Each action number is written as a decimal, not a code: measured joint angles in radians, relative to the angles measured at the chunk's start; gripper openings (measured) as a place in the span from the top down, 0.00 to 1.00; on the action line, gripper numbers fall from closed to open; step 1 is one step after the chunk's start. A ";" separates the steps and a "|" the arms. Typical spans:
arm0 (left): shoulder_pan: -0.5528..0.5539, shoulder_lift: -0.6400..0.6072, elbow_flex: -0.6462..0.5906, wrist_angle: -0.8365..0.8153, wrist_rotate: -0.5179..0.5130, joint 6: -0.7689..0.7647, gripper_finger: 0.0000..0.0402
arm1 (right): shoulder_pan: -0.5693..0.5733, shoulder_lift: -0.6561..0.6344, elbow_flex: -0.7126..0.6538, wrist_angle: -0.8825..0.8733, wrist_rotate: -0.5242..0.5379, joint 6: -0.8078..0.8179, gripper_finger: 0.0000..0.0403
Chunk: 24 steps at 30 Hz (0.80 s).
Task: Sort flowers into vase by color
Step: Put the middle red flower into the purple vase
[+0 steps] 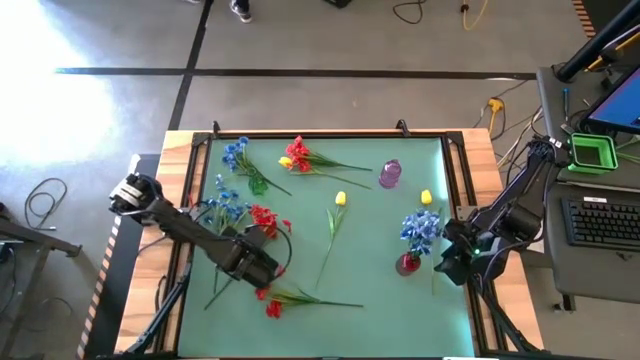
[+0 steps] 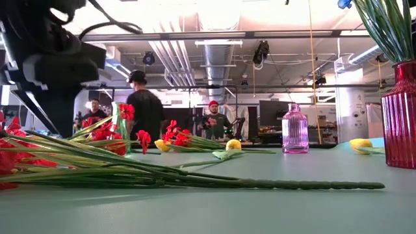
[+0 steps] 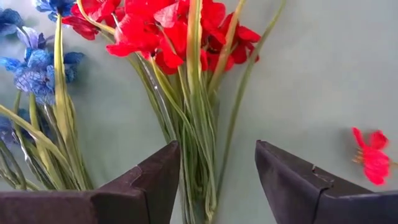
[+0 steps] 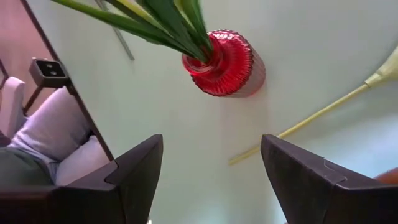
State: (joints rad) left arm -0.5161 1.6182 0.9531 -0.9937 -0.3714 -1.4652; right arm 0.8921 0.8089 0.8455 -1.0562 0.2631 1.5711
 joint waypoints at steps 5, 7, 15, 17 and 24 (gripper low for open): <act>0.020 0.021 -0.008 0.002 0.000 0.027 0.51 | 0.000 0.014 0.000 0.019 0.000 0.000 0.34; 0.024 0.021 -0.017 0.003 0.000 0.033 0.51 | 0.000 0.022 0.000 0.028 0.000 0.000 0.34; 0.037 0.020 -0.058 0.018 0.000 0.035 0.51 | 0.000 0.053 0.000 0.052 0.000 0.000 0.34; 0.040 0.020 -0.068 0.030 0.000 0.042 0.51 | 0.000 0.058 0.000 0.054 0.000 0.000 0.34; 0.043 0.019 -0.110 0.148 -0.001 0.070 0.56 | 0.000 0.065 0.000 0.071 0.000 0.000 0.33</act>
State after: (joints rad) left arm -0.4728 1.6375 0.8429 -0.8455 -0.3721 -1.3956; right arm 0.8919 0.8738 0.8455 -0.9853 0.2634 1.5710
